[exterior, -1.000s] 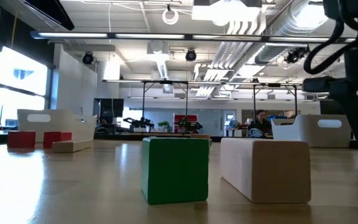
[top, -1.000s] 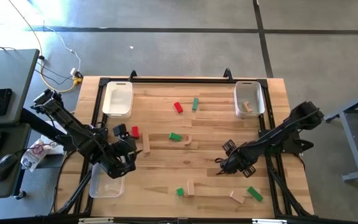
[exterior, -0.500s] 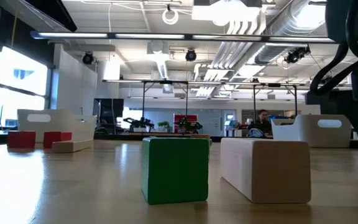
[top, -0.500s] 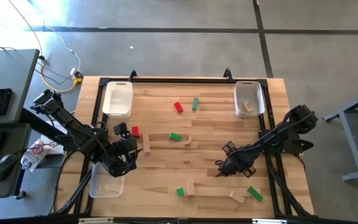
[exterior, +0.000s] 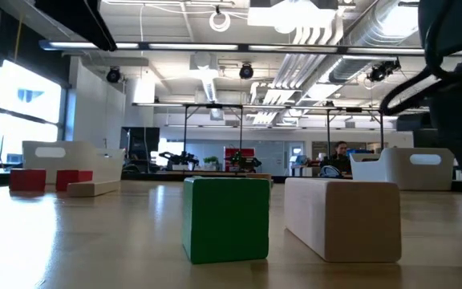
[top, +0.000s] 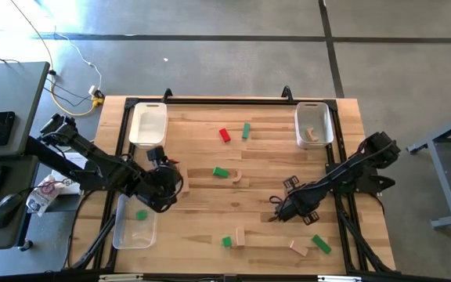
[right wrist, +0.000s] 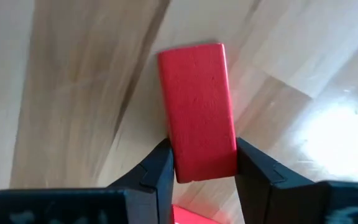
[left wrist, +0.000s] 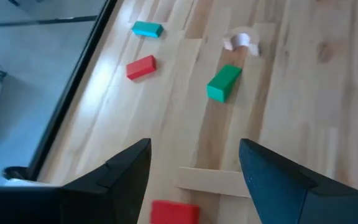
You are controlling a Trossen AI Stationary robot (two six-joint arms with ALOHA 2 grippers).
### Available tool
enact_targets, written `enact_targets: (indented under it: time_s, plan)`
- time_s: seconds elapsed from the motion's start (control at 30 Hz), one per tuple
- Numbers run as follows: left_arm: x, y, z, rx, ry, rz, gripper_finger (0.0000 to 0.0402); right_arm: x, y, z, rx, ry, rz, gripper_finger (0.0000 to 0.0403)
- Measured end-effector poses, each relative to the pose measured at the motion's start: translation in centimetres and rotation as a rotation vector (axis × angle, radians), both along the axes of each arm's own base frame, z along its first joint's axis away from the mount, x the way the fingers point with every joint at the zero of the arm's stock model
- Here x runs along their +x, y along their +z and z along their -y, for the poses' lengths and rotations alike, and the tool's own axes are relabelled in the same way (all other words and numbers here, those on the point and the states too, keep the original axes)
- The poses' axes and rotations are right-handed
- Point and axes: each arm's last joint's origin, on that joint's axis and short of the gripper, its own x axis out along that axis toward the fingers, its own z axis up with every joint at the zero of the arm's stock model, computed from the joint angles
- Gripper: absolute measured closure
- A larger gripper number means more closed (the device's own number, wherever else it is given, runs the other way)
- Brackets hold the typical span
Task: Sort & place blocks by color
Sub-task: Put the red block into the white bin
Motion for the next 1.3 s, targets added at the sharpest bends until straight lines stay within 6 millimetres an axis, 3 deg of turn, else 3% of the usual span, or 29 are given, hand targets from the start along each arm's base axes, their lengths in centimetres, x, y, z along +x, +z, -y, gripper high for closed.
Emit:
enact_targets:
  time_s: [0.43, 0.87, 1.3]
  plan:
    - [1.6, 0.2, -3.7, 0.078, 0.018, -0.061, 0.0171, 3.5, 3.3, 0.5, -0.156, -0.121, 0.240, 0.0293]
    - [4.3, 1.3, -6.3, 0.051, -0.222, -0.010, 0.0170, 8.4, 8.2, 4.1, -0.341, -0.164, 0.487, 0.0291]
    - [5.7, 2.5, -7.3, 0.060, -0.358, 0.117, 0.0170, 12.1, 11.4, 7.5, -0.325, -0.169, 0.675, 0.0290]
